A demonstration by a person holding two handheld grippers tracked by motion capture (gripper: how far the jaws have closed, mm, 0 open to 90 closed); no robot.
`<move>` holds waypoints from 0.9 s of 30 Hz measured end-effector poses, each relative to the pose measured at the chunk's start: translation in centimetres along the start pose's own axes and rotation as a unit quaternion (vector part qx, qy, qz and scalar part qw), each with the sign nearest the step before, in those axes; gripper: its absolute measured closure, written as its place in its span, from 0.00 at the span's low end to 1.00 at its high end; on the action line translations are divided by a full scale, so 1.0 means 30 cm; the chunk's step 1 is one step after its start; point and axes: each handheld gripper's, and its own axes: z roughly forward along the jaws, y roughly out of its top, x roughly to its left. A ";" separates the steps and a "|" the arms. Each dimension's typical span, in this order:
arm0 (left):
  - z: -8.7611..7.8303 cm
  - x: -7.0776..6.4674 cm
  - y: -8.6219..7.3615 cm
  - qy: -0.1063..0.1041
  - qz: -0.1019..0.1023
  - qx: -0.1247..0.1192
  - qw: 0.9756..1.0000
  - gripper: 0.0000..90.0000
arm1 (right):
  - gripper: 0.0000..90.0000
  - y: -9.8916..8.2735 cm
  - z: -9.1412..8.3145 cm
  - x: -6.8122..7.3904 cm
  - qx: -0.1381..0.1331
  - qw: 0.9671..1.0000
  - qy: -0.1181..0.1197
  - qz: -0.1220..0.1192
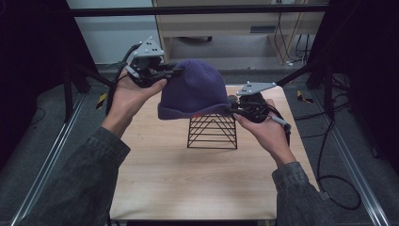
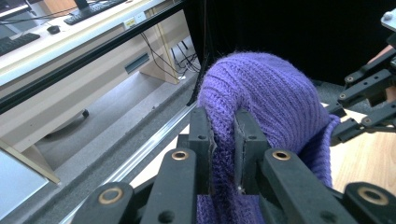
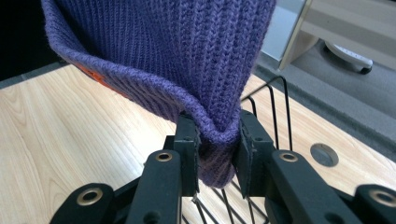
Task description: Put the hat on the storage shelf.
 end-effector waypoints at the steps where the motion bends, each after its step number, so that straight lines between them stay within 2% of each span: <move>1: 0.015 -0.003 0.001 -0.001 0.002 0.002 1.000 0.88 | 0.81 -0.004 0.001 -0.003 0.001 1.000 0.000 0.002; 4: 0.041 -0.009 0.006 -0.002 0.003 0.004 1.000 0.88 | 0.81 -0.020 0.000 -0.020 0.007 1.000 -0.006 0.006; 8: 0.057 -0.010 0.017 -0.002 0.002 -0.002 1.000 0.88 | 0.81 -0.030 -0.012 -0.036 0.000 1.000 -0.011 0.012; 18: 0.091 -0.007 0.053 -0.001 0.007 -0.008 1.000 0.88 | 0.80 -0.016 -0.031 -0.076 -0.013 0.999 -0.030 0.021; 27: 0.178 -0.014 0.019 -0.007 0.000 0.004 1.000 0.88 | 0.79 -0.065 -0.004 -0.100 0.012 0.999 -0.041 0.023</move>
